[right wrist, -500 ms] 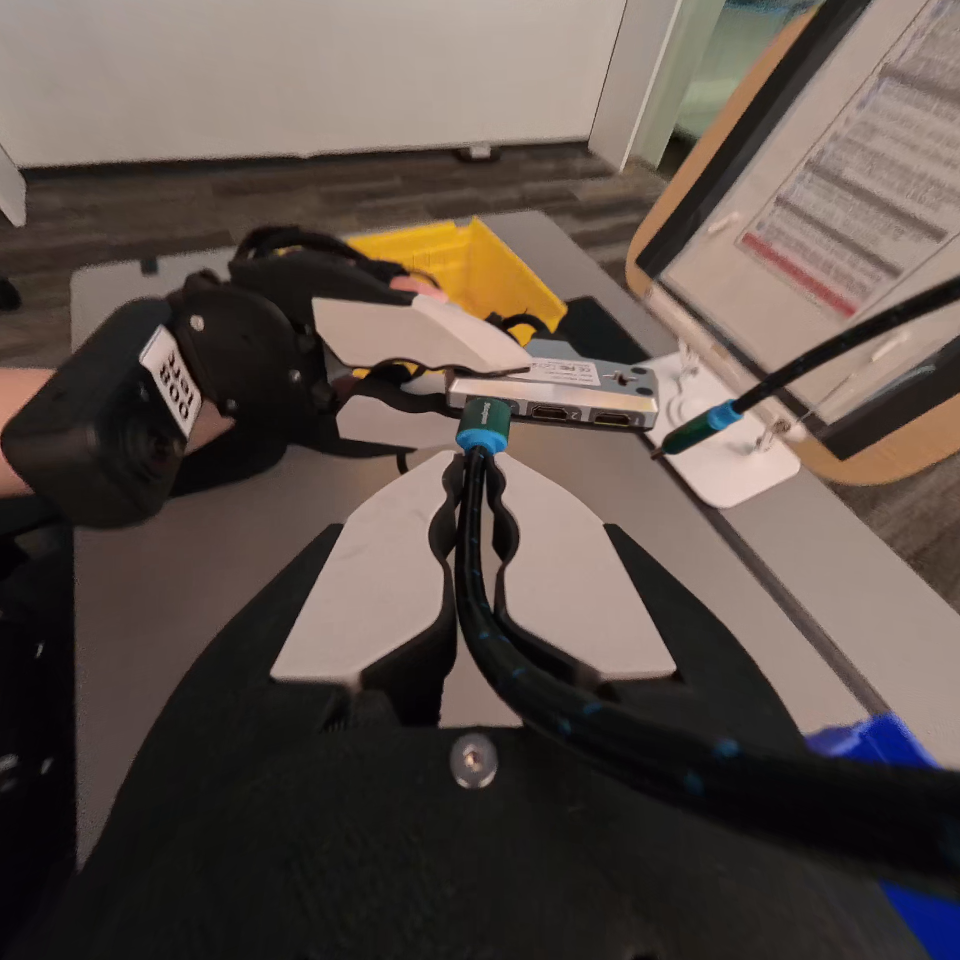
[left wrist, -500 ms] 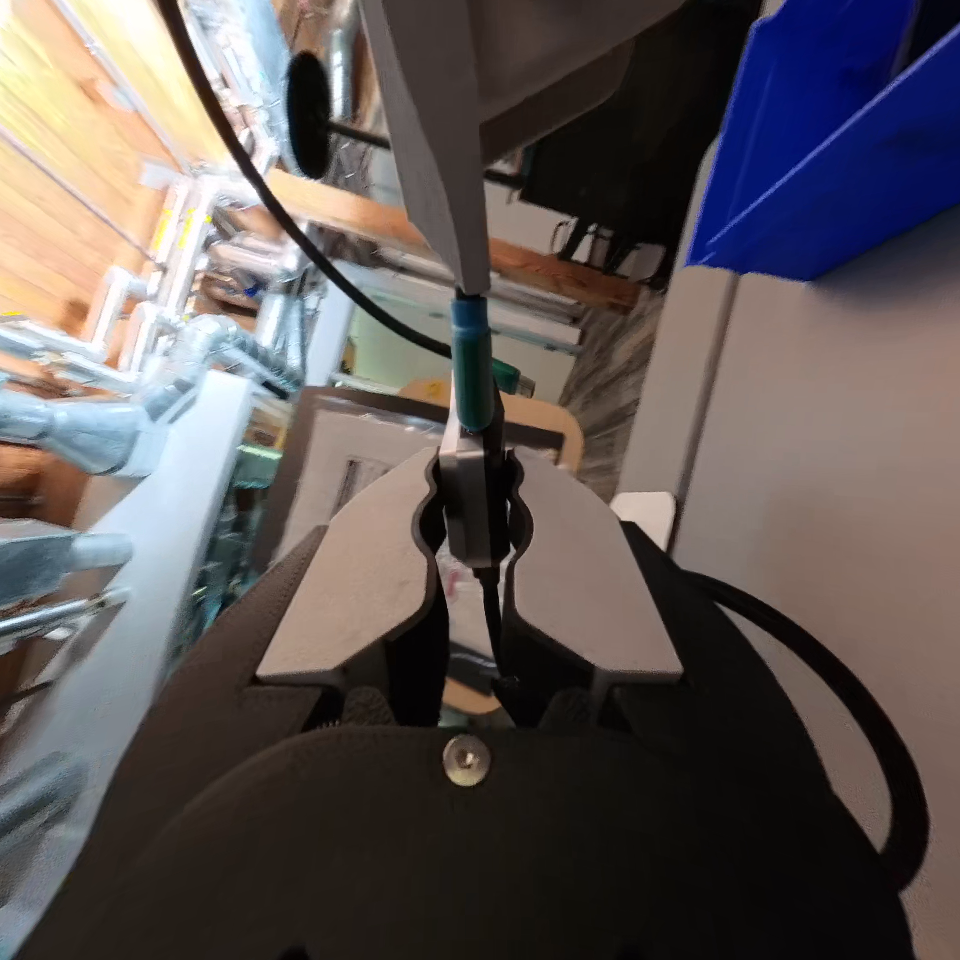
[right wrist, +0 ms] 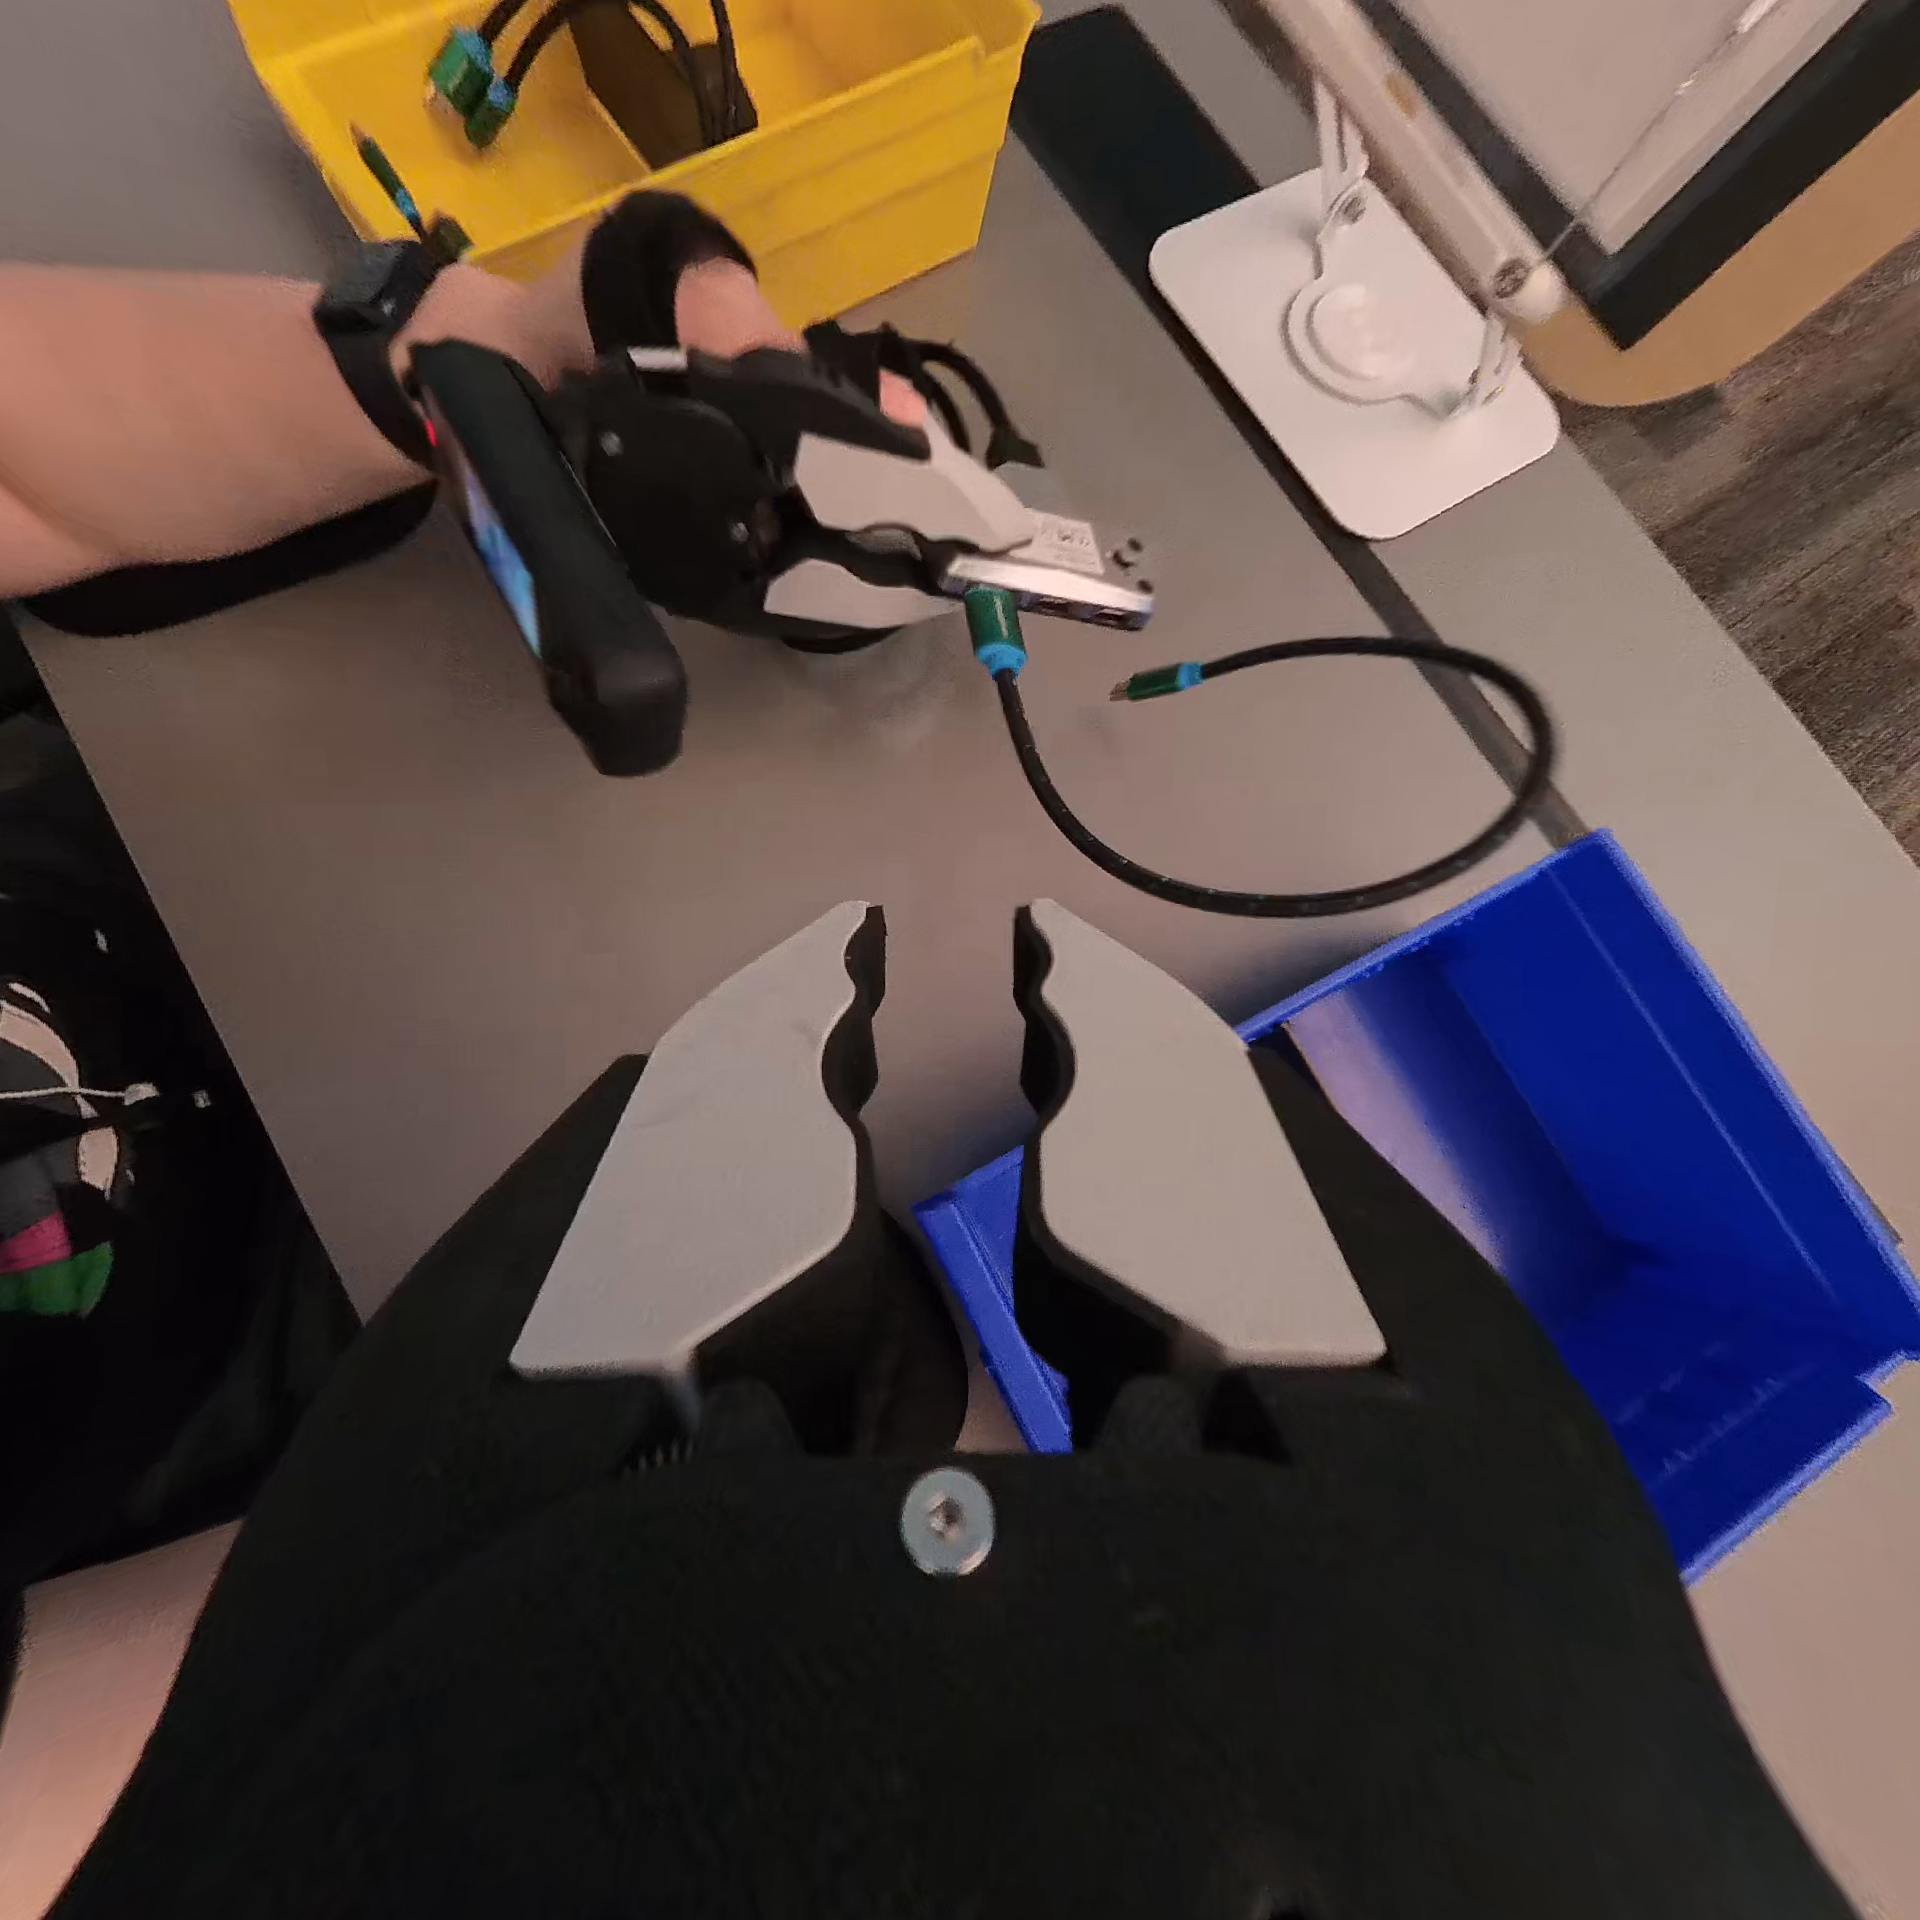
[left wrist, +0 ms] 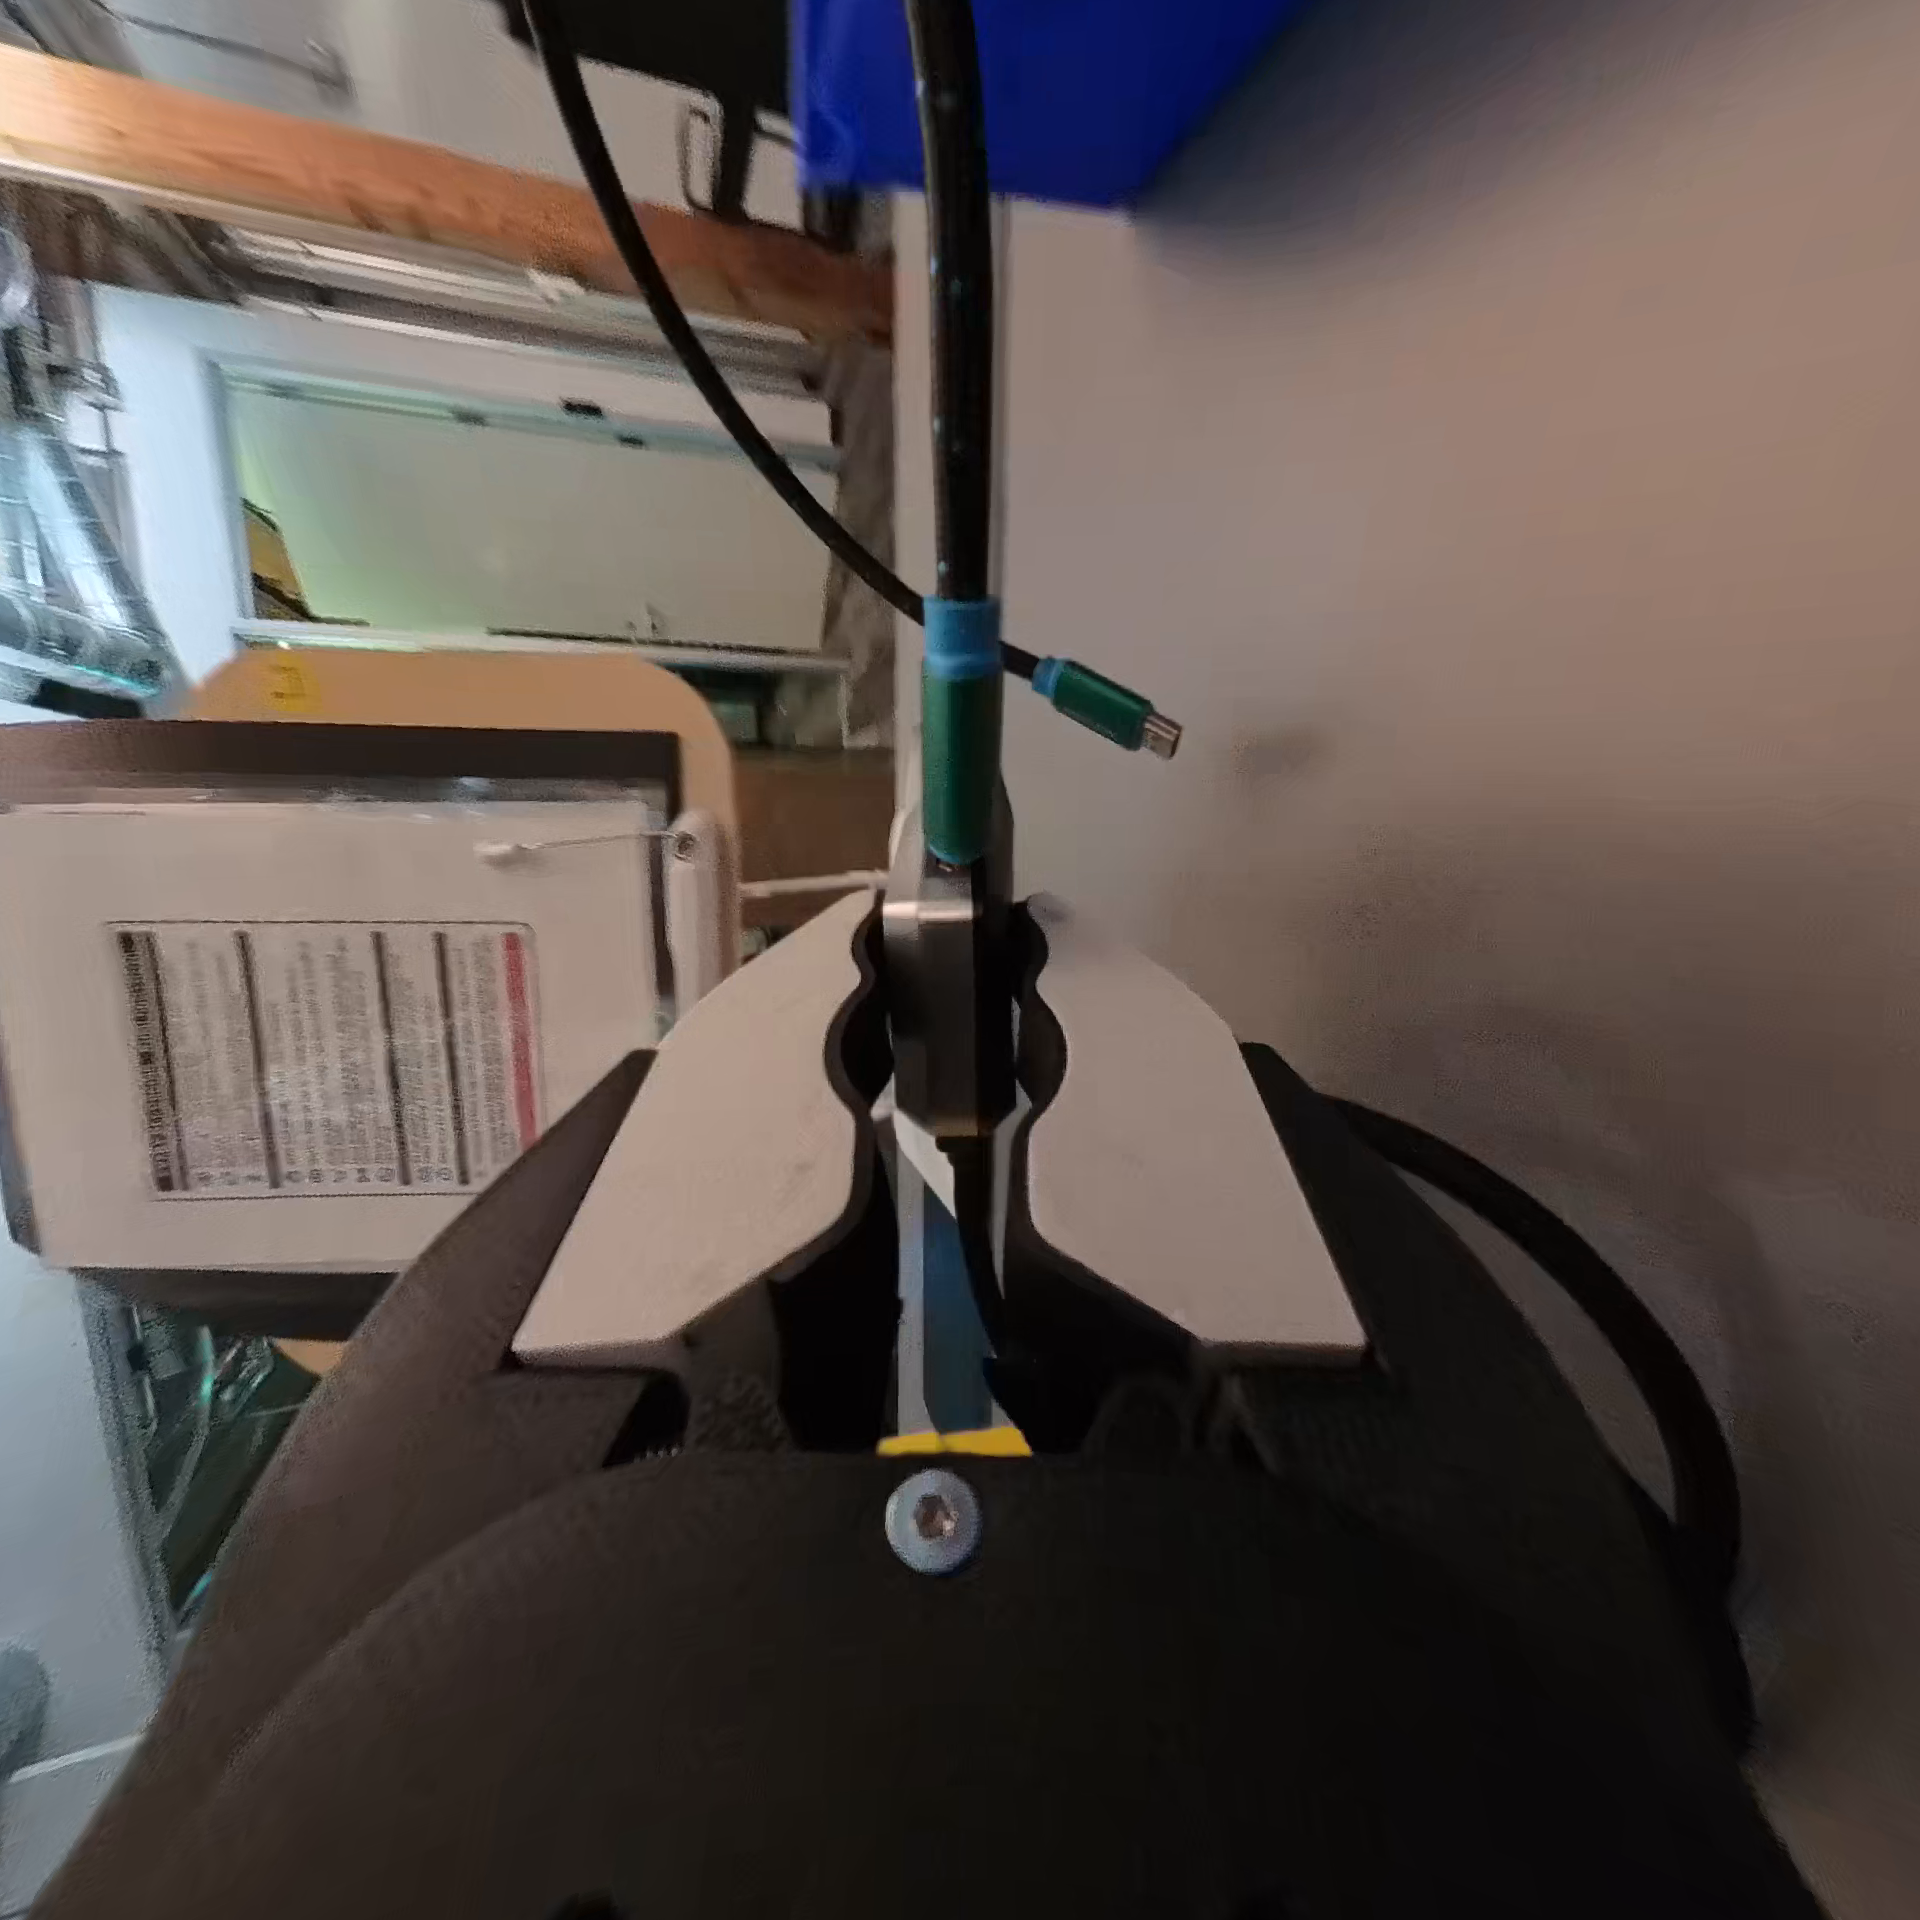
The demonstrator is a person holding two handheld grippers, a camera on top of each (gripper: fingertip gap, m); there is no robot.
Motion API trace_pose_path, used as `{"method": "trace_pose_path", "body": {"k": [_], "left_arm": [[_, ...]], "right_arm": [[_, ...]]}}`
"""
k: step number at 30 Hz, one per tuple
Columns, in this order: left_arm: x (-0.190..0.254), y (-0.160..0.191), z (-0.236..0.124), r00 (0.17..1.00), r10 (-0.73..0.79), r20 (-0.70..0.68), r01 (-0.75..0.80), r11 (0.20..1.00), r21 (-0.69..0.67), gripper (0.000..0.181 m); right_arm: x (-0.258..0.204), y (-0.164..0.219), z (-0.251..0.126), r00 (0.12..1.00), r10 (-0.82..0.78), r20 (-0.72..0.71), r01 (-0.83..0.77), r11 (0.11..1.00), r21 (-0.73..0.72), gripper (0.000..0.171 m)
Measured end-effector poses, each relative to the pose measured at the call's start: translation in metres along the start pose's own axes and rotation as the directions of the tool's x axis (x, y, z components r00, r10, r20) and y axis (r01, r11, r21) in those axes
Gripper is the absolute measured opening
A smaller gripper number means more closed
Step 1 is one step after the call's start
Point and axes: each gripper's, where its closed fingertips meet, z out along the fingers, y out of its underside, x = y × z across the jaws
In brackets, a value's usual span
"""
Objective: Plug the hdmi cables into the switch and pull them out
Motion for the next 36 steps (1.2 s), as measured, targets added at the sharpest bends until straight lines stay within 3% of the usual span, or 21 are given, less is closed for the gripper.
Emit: {"method": "trace_pose_path", "body": {"k": [6, 12, 15, 20, 28, 31, 33, 36], "left_arm": [[0.056, 0.023, 0.021, 0.974, 0.176, -0.145, -0.191, 0.977, -0.093, 0.019], [0.064, 0.025, 0.025, 0.980, 0.182, -0.075, -0.190, 0.974, -0.121, 0.019], [0.061, 0.027, 0.025, 0.981, 0.191, -0.044, -0.196, 0.969, -0.152, 0.032], [0.059, 0.029, 0.017, 0.986, 0.119, -0.117, -0.139, 0.974, -0.180, 0.057], [0.066, 0.018, -0.023, 0.903, -0.114, -0.414, 0.069, 0.990, -0.123, 0.062], [0.034, 0.007, -0.038, 0.874, -0.259, -0.411, 0.249, 0.965, -0.078, 0.068], [-0.009, 0.008, -0.051, 0.862, -0.378, -0.337, 0.392, 0.920, -0.029, 0.066], [-0.082, 0.055, -0.080, 0.781, -0.595, -0.190, 0.604, 0.797, -0.013, 0.067]], "right_arm": [[0.003, -0.004, -0.013, 1.000, -0.009, -0.026, 0.011, 0.998, 0.064, 0.024], [-0.002, -0.008, -0.013, 0.999, -0.043, -0.021, 0.045, 0.996, 0.072, 0.024], [-0.004, -0.009, -0.010, 0.998, -0.054, -0.019, 0.055, 0.997, 0.062, 0.024], [-0.004, -0.009, -0.007, 0.997, -0.067, -0.023, 0.068, 0.997, 0.047, 0.024], [-0.005, -0.007, 0.006, 0.997, -0.078, -0.015, 0.078, 0.997, -0.009, 0.024], [-0.007, -0.006, 0.011, 0.996, -0.087, -0.004, 0.087, 0.996, -0.028, 0.024], [-0.009, -0.006, 0.013, 0.996, -0.092, 0.001, 0.092, 0.995, -0.035, 0.024], [-0.010, -0.006, 0.016, 0.995, -0.097, 0.002, 0.097, 0.994, -0.045, 0.024]]}}
